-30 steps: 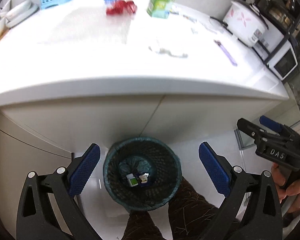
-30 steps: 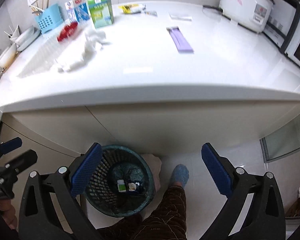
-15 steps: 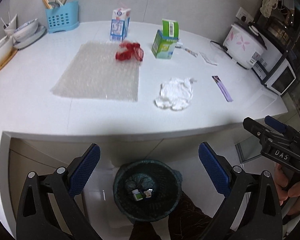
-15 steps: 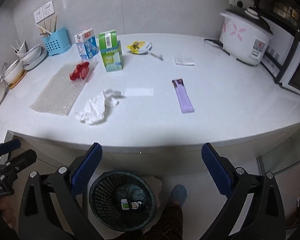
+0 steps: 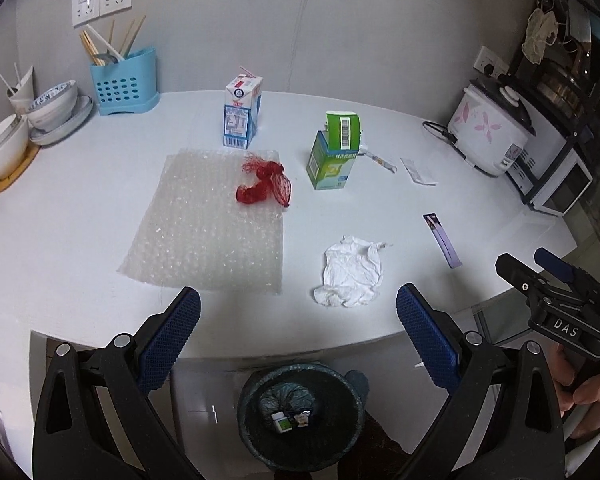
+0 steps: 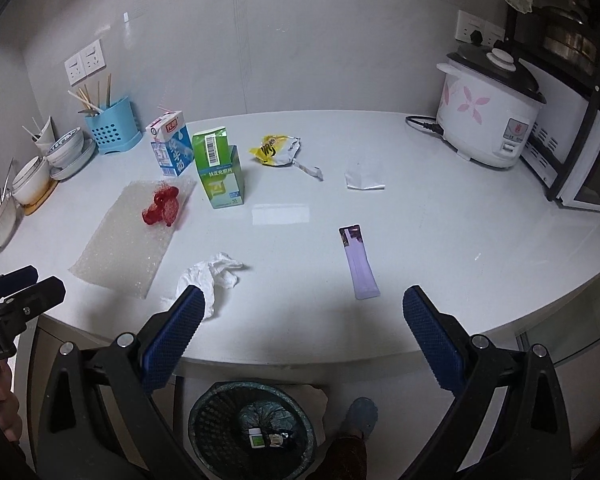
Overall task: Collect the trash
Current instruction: 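Raise both open tools back toward the counter, then grasp the red mesh bag with the left tool while the right tool grasps the purple stick packet, then carry the red mesh bag with the left tool while the right tool carries the purple packet over the wastebasket, then open the left tool to drop the mesh bag while the right tool drops the purple packet into the wastebasket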
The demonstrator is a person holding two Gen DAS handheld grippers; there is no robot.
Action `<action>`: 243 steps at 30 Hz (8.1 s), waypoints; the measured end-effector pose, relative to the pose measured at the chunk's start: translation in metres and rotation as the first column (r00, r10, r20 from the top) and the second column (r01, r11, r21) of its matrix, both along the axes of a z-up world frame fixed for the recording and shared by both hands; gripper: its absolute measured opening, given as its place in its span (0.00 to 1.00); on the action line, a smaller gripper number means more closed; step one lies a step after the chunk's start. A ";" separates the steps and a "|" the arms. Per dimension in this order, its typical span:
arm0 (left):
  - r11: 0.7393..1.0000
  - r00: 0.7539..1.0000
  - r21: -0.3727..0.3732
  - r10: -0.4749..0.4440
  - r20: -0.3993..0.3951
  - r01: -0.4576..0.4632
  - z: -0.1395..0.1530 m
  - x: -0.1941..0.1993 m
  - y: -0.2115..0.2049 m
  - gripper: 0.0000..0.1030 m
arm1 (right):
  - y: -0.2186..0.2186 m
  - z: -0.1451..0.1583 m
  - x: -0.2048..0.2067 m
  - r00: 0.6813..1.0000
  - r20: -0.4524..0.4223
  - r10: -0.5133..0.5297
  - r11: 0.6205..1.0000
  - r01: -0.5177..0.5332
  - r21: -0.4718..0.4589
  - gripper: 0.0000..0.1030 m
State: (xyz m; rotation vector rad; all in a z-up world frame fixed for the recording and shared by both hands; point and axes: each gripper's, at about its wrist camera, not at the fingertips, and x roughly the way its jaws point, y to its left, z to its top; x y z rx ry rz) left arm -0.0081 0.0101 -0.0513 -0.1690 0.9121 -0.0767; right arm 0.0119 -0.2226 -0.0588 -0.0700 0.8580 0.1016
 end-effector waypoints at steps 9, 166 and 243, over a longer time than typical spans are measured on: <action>1.000 1.000 0.012 0.014 0.019 -0.014 0.010 0.042 -0.001 0.93 | -0.008 0.006 0.034 1.000 -0.008 0.002 1.000 -0.002 0.002 0.93; 0.995 0.988 0.041 -0.082 -0.134 0.089 -0.068 -0.092 -0.011 0.14 | 0.051 -0.072 -0.085 0.939 -0.264 0.219 0.976 -0.213 0.052 0.13; 0.983 0.926 -0.005 -0.177 -0.332 0.186 -0.243 -0.097 -0.045 0.14 | 0.009 -0.254 -0.089 0.919 -0.386 0.081 0.994 -0.103 -0.037 0.91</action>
